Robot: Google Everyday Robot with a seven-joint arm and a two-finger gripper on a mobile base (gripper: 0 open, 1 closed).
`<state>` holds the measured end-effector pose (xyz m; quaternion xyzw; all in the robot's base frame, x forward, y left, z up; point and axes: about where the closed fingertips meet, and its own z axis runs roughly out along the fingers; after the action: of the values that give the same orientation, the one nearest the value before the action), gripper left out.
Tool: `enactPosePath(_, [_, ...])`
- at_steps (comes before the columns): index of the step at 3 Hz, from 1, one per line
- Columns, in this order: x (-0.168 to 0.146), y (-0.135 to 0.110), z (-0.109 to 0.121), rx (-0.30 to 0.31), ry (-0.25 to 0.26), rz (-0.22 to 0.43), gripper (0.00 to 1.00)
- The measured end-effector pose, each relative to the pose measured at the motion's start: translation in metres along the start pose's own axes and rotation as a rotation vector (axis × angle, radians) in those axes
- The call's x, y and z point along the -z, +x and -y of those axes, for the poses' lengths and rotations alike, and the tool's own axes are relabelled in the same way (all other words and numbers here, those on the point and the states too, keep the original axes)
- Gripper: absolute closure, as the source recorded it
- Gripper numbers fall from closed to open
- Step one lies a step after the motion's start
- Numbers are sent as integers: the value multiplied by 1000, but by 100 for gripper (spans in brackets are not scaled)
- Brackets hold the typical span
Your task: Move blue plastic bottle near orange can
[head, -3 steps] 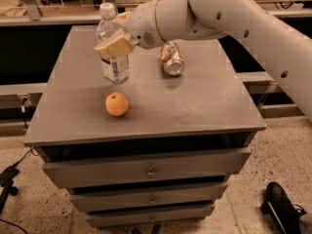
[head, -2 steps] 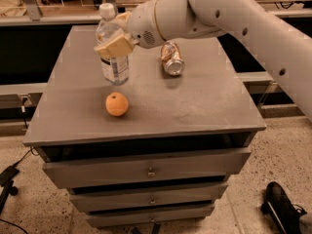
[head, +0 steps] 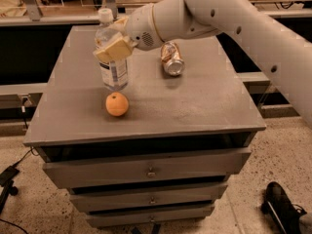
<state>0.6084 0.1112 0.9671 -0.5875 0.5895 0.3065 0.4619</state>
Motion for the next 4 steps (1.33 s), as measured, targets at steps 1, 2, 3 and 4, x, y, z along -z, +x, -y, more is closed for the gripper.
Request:
enactPosePath(1, [-7, 7, -2, -6, -22, 31, 100])
enactPosePath(2, [-10, 11, -3, 9, -36, 51, 100])
enactPosePath(3, [-12, 13, -4, 26, -55, 51, 100])
enactPosePath(4, [-13, 14, -4, 30, -67, 38, 100])
